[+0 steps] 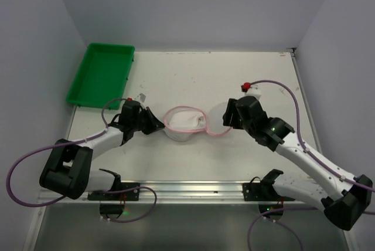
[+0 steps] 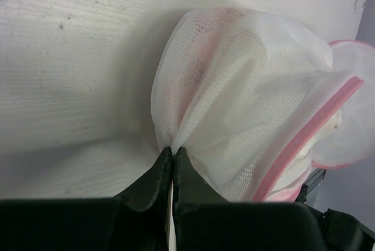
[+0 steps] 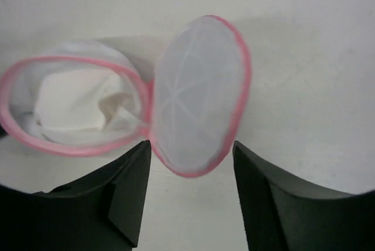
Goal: Unzip the laundry bag and remove the bra
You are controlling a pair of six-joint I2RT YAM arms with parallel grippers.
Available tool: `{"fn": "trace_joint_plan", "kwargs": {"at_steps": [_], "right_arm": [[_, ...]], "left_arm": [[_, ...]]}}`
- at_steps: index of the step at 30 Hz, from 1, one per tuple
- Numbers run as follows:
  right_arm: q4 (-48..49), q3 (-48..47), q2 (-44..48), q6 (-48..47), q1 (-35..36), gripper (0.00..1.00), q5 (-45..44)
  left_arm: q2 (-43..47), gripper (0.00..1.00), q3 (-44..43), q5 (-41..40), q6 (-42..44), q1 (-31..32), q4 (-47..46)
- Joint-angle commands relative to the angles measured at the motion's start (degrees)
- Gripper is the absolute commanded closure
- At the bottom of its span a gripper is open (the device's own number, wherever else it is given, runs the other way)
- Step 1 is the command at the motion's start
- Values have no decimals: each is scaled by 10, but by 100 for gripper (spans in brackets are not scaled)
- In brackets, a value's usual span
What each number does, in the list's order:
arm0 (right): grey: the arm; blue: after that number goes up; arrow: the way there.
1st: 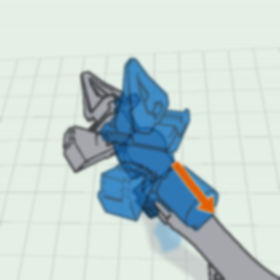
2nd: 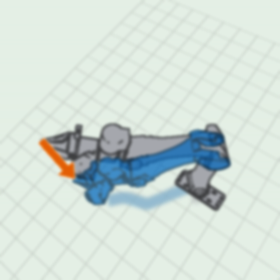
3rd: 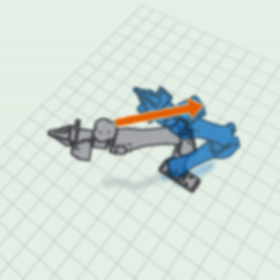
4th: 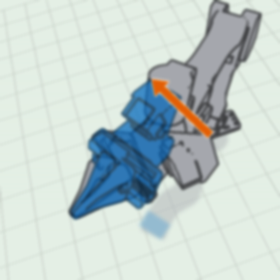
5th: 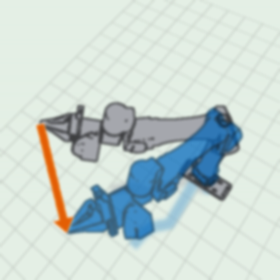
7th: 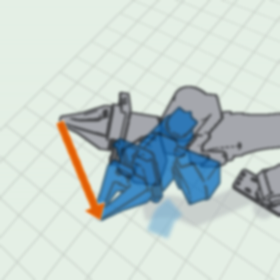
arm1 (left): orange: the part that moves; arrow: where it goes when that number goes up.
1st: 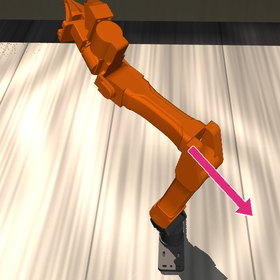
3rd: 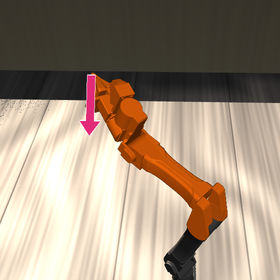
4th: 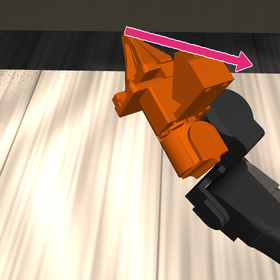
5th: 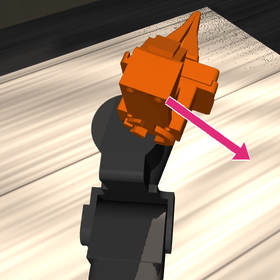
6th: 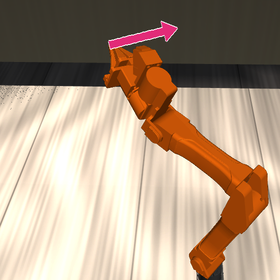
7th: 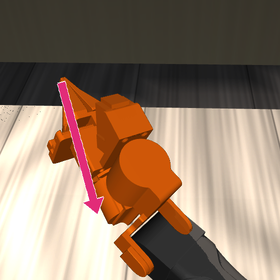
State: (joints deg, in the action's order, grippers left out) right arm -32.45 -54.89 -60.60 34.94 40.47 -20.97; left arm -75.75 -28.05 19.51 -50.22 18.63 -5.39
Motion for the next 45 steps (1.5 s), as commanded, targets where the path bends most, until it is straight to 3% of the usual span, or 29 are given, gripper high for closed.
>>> {"fn": "trace_joint_plan", "kwargs": {"at_steps": [1,7,11,16,23,27,32,42,45], "right_arm": [[-35,84,67,93,-17,37,-9],[-48,145,185,141,-24,9,-6],[38,133,128,100,-24,8,84],[117,118,1,112,-30,10,155],[261,144,-103,177,-50,19,271],[318,160,-133,199,-51,19,284],[321,142,-167,197,-50,20,285],[364,168,-188,196,-50,55,297],[372,166,-200,195,-51,56,301]], "left_arm": [[2,100,5,-7,0,-3,-9],[3,100,3,-3,1,-3,-7],[3,100,5,-3,3,-3,-8],[7,100,12,-3,-1,-3,-8],[24,100,32,-7,-25,-2,-19],[24,100,41,-7,-37,-2,-31],[24,100,46,-7,-45,-2,-37],[22,100,46,-5,-53,-2,-45],[24,100,48,-5,-47,-3,-47]]}}
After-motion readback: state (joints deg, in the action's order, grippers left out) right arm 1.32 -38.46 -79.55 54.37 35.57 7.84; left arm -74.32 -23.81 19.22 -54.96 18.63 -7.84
